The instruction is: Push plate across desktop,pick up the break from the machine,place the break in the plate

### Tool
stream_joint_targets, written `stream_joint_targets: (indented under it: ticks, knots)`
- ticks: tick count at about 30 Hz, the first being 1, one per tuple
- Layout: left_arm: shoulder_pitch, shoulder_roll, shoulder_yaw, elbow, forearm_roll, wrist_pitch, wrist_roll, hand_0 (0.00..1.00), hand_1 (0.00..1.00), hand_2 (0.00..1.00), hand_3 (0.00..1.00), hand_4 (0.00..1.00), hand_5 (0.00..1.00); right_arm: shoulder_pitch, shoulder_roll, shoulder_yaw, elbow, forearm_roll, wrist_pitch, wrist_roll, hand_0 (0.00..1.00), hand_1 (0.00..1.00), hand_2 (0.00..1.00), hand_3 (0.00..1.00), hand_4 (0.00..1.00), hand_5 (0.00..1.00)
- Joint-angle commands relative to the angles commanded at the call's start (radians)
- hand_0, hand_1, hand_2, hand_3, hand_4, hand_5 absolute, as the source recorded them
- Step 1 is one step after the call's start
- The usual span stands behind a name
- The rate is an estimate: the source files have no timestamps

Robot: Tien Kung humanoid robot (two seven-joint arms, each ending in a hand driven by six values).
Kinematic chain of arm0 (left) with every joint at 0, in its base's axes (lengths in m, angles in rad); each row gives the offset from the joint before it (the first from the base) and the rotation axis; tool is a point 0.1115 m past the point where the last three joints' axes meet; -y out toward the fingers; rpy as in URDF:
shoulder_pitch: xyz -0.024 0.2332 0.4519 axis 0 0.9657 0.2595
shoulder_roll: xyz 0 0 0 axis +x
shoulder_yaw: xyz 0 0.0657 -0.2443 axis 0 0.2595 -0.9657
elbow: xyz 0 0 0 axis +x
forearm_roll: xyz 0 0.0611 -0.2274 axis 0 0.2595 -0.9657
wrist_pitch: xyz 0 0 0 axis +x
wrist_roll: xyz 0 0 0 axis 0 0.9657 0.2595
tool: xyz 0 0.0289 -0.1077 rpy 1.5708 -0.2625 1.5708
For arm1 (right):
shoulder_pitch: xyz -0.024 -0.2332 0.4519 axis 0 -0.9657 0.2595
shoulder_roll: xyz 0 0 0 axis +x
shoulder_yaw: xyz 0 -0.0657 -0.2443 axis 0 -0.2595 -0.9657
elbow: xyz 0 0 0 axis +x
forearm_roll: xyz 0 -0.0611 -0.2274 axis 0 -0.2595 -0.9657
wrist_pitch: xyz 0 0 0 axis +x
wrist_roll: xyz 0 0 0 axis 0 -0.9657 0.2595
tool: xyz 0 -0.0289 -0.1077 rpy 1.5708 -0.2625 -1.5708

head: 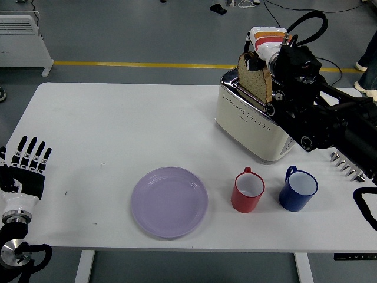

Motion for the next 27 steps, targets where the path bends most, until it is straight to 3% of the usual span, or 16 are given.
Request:
stream_joint_targets:
  ticks: [6, 16, 27]
  knots:
    - [0.003, 0.0, 0.001, 0.0, 0.0, 0.001, -0.001, 0.806, 0.77, 0.758, 0.74, 0.559, 0.998, 0.011, -0.025, 0.029, 0.044, -0.031, -0.001, -0.005, 0.078, 0.225, 0.35, 0.465, 0.44, 0.07]
    - [0.007, 0.0, 0.0, -0.001, 0.001, 0.001, -0.001, 0.804, 0.769, 0.758, 0.74, 0.559, 0.998, 0.018, -0.065, 0.051, 0.223, -0.021, -0.004, -0.025, 0.079, 0.224, 0.347, 0.46, 0.399, 0.063]
    - [0.005, 0.0, -0.003, 0.0, 0.001, 0.002, 0.001, 0.805, 0.767, 0.757, 0.74, 0.559, 0.998, -0.012, -0.077, -0.058, 0.473, 0.265, -0.017, -0.042, 0.081, 0.225, 0.346, 0.459, 0.388, 0.066]
